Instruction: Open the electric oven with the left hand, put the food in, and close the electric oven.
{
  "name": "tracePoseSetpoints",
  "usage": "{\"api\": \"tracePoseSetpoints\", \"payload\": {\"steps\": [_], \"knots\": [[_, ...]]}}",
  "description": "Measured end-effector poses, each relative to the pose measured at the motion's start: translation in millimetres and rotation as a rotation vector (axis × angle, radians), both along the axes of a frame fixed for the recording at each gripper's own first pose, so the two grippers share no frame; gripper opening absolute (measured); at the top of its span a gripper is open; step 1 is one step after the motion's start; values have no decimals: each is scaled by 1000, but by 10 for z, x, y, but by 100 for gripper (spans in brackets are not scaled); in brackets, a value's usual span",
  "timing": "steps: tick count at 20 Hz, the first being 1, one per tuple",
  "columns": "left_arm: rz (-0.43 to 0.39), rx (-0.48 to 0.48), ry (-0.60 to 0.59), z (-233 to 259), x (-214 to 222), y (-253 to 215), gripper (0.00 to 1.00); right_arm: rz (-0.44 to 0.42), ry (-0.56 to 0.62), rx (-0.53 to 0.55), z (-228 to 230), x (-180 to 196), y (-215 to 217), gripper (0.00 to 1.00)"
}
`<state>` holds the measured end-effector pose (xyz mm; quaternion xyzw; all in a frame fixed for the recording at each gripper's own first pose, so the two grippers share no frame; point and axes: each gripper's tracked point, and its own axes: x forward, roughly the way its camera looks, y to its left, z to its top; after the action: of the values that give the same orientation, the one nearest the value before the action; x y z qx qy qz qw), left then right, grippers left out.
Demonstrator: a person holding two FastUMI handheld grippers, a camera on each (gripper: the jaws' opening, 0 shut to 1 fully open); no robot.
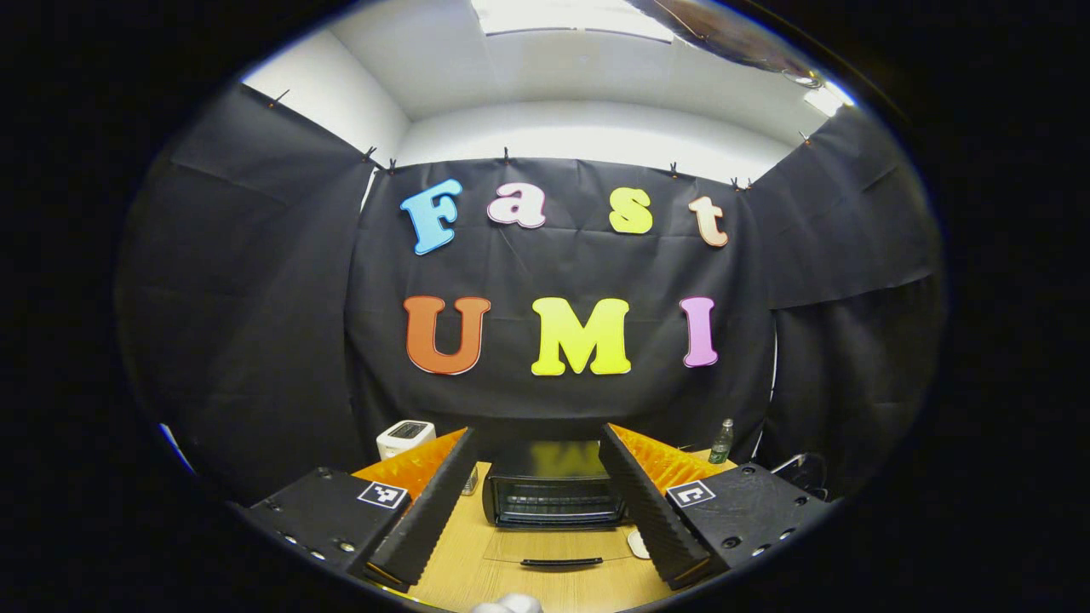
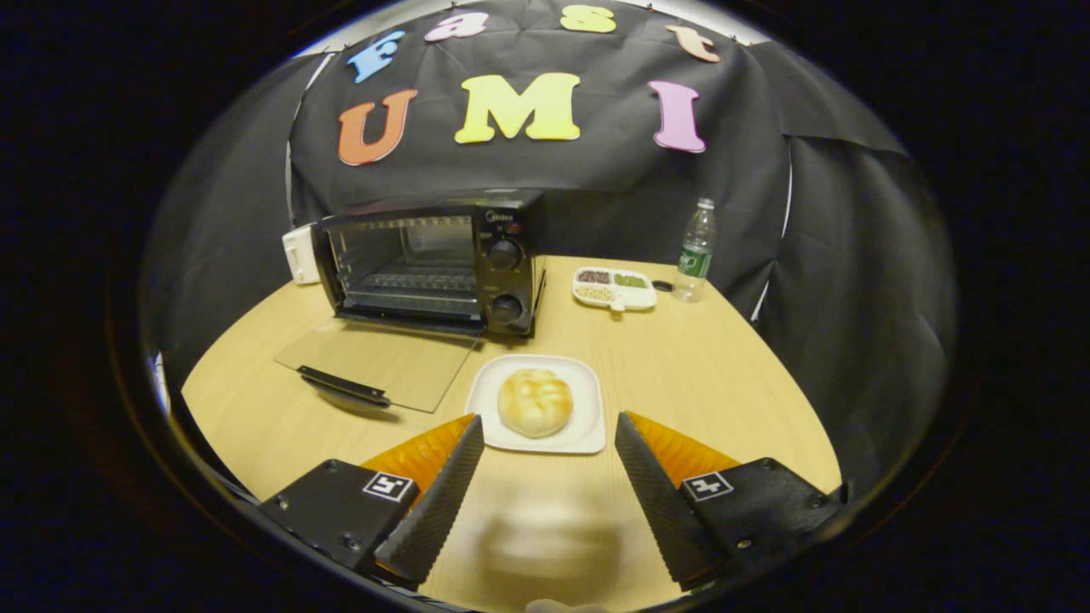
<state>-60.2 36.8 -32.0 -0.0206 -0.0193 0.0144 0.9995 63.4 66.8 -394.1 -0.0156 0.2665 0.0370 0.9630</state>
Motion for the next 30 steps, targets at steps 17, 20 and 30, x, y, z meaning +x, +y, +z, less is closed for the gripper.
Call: {"api": "tracePoseSetpoints", "payload": {"steps": [17,20,30], "knots": [[26,35,63,-185,164,155,95,7,106,-23,-667,727,204,98],[17,34,74,-226,221,144,95,9,110,-5,-711,772,232,100],[7,34,94,-277,271,153,95,68,78,-26,-439,780,324,83]]}}
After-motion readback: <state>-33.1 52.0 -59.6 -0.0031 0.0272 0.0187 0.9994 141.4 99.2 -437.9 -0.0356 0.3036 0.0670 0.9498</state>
